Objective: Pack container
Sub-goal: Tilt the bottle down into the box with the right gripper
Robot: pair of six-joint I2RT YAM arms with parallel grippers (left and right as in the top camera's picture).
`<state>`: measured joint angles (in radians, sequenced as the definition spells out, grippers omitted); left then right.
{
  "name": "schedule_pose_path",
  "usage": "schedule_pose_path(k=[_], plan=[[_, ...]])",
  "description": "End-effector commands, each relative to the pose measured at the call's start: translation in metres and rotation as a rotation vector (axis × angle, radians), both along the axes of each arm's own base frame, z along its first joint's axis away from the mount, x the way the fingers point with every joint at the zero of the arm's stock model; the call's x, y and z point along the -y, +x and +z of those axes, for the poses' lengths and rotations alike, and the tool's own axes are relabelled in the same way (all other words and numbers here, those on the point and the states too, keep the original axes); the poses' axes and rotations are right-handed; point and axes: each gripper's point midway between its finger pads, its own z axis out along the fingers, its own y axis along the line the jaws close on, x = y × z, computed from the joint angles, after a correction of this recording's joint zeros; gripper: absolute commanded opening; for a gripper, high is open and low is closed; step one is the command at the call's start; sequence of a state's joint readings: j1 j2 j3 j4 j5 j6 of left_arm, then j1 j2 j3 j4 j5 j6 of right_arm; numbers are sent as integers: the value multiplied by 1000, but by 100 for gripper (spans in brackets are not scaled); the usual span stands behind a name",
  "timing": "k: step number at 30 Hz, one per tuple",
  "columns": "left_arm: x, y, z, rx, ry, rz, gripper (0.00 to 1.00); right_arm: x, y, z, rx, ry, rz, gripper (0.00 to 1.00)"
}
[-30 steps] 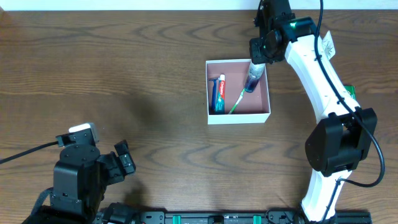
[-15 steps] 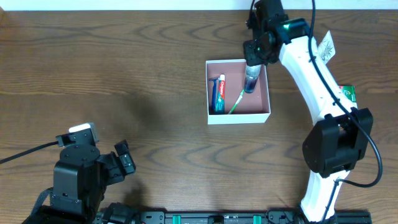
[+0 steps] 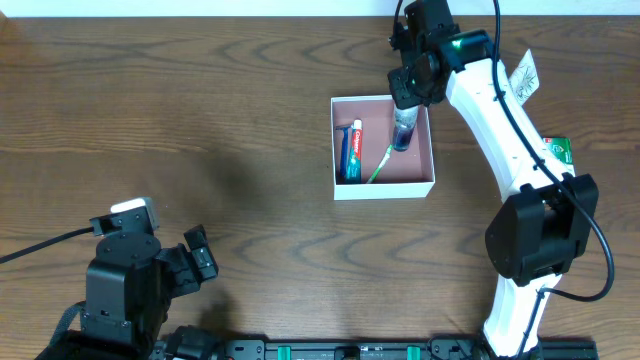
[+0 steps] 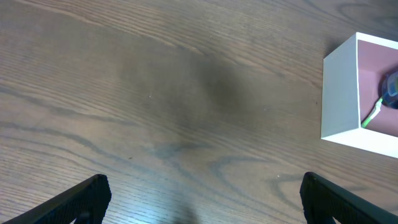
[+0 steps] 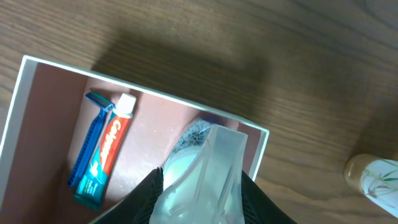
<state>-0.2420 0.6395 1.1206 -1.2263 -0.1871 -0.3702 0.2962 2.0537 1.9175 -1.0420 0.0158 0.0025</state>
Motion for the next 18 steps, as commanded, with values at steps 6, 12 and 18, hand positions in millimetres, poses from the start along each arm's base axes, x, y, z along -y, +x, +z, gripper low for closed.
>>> schedule_pose_path(k=[6,12,18], plan=[[-2,0,0,1,-1,18,98,-1,-4,15,25,-9,28,30],[-2,0,0,1,-1,18,98,-2,-2,33,67,11,21,27],[-2,0,0,1,-1,18,98,-5,-9,51,88,44,30,25]])
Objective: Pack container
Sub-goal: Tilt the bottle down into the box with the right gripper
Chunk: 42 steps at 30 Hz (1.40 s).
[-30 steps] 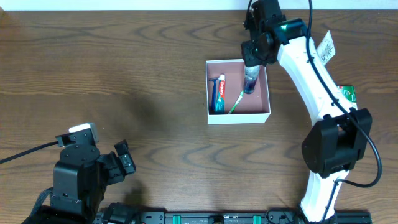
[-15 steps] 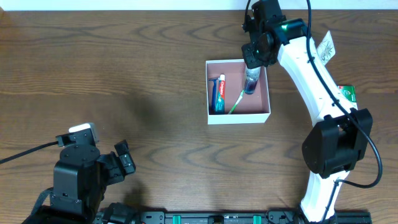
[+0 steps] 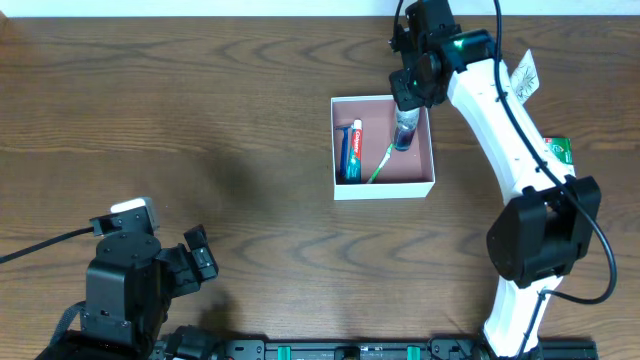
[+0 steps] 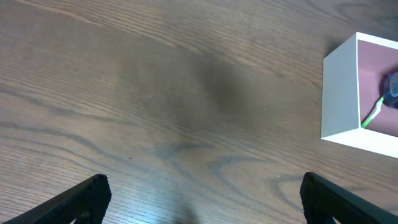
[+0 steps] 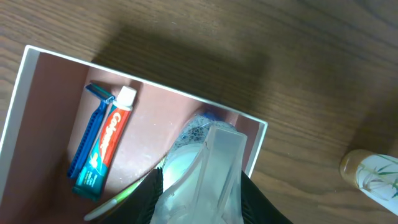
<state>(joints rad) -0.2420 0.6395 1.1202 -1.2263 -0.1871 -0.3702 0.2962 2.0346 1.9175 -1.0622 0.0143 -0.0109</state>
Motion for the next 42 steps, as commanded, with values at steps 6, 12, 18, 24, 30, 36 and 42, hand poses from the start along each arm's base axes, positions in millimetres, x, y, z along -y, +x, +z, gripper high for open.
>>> schedule_pose_path(k=[6,12,18,24,30,36,42], plan=[[-2,0,0,1,-1,18,98,-14,-9,44,67,91,38,26],[-2,0,0,1,-1,18,98,-14,-9,43,64,90,39,27],[-2,0,0,1,-1,18,98,-14,-7,37,53,87,39,28],[-2,0,0,1,-1,18,98,-15,-5,25,33,77,47,28],[-2,0,0,1,-1,18,98,-15,-3,22,30,75,48,28],[-2,0,0,1,-1,18,98,-15,-4,9,-1,66,47,29],[-2,0,0,1,-1,18,98,-15,-4,-5,-35,56,46,28]])
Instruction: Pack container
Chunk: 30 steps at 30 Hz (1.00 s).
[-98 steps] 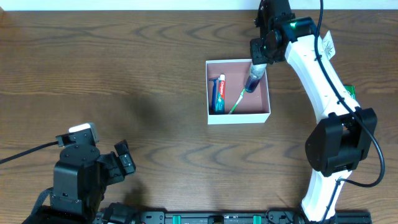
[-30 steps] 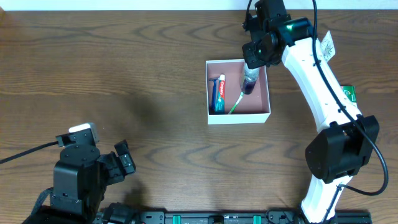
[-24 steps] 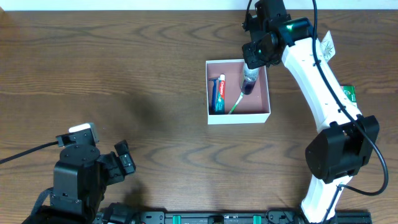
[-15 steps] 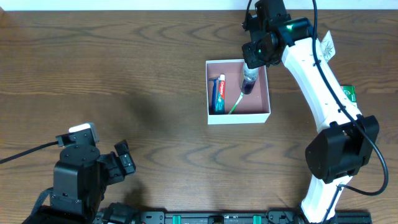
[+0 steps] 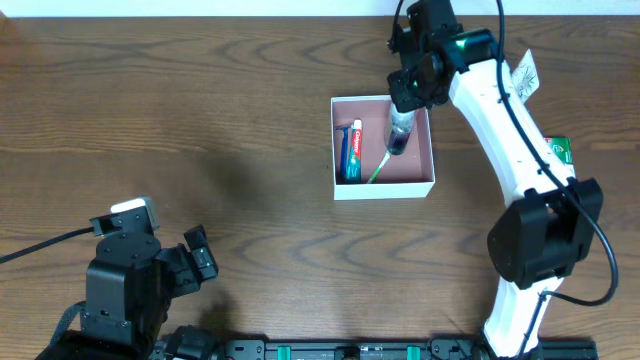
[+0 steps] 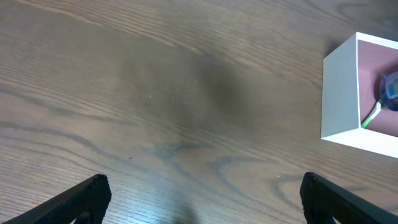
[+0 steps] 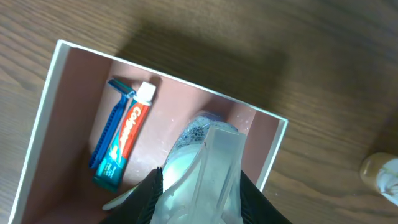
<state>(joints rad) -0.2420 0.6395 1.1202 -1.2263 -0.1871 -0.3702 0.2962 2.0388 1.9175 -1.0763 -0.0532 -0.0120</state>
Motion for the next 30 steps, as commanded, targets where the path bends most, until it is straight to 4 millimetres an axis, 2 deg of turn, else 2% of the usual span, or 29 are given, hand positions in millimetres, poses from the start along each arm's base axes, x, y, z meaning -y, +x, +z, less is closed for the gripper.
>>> schedule_pose_path(k=[1,12,20,26,30], plan=[[-2,0,0,1,-1,18,98,-5,3,-4,-3,1,20,29],[-2,0,0,1,-1,18,98,-4,4,-9,-8,-5,17,31],[-2,0,0,1,-1,18,98,7,7,-9,7,-58,-8,33],[-2,0,0,1,-1,18,98,12,9,-9,9,-63,-10,40],[-2,0,0,1,-1,18,98,22,11,-9,10,-86,-32,47]])
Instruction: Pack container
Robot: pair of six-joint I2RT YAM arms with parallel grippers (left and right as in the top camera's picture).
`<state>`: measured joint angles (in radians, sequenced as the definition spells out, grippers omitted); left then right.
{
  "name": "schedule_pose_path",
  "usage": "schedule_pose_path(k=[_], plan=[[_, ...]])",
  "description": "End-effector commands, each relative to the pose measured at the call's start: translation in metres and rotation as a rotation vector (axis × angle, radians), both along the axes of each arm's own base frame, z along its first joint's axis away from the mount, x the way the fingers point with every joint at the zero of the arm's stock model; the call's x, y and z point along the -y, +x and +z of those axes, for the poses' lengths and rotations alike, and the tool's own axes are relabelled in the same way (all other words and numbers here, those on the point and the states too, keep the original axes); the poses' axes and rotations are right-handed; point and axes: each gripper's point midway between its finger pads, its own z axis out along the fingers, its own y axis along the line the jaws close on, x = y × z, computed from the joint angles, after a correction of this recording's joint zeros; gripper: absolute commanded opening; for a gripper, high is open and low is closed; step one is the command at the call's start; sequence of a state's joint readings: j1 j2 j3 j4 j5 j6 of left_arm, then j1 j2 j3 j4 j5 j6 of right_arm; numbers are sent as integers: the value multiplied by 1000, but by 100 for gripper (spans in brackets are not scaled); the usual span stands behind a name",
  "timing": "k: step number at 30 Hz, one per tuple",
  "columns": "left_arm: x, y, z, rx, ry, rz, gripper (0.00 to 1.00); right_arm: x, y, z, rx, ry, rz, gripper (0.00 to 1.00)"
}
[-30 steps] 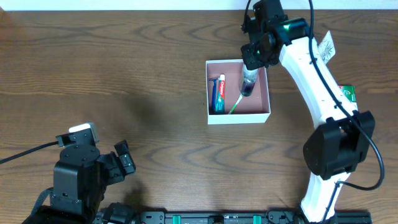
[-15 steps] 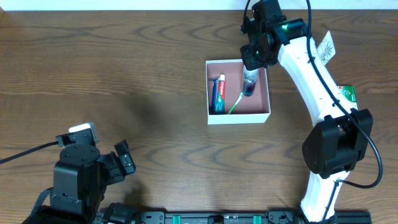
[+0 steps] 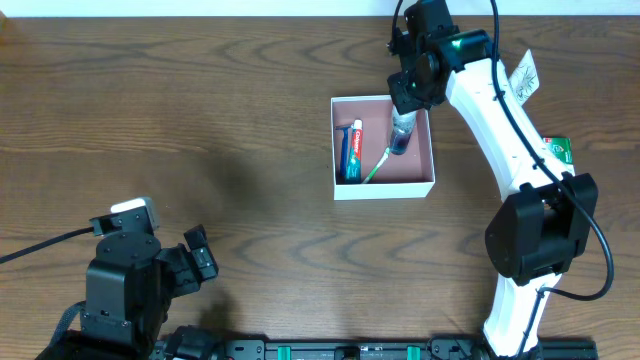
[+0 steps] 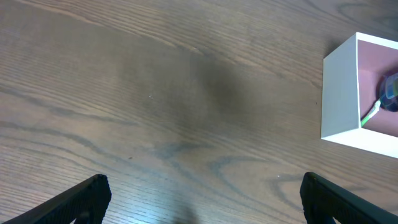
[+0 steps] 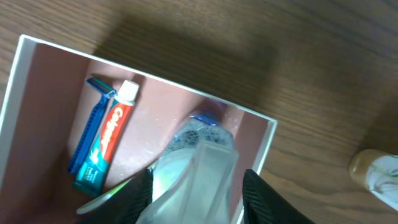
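The white box with a pink inside holds a toothpaste tube, a blue razor and a green toothbrush. A clear bottle with a blue cap lies cap-down in the box's right part. My right gripper is over it, and its fingers stand open, a little off the bottle's sides. My left gripper is open over bare wood at the near left, holding nothing. The box's corner shows at the right of the left wrist view.
A small bottle with a leaf print stands on the table right of the box. A green packet lies further right, beside my right arm.
My right gripper's fingers have spread apart and no longer press the clear bottle. The bottle stays in the right part of the box. The left arm has not moved.
My right gripper was shut on the clear bottle, cap-down in the box's right part. It stayed shut on the bottle through the following moments with small shifts over the box. Now the fingers are open around the bottle. My left gripper stayed open throughout.
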<state>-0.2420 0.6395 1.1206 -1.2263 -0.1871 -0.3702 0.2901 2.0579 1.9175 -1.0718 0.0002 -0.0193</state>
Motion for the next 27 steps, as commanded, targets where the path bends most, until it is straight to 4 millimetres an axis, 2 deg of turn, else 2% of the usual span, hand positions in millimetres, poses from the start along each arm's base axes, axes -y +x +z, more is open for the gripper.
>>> schedule_pose_path(k=[1,6,27], plan=[[-2,0,0,1,-1,18,98,13,6,-1,8,-31,-17,47],[-2,0,0,1,-1,18,98,16,6,-1,4,-32,-23,50],[-2,0,0,1,-1,18,98,13,7,0,9,-20,-18,49]])
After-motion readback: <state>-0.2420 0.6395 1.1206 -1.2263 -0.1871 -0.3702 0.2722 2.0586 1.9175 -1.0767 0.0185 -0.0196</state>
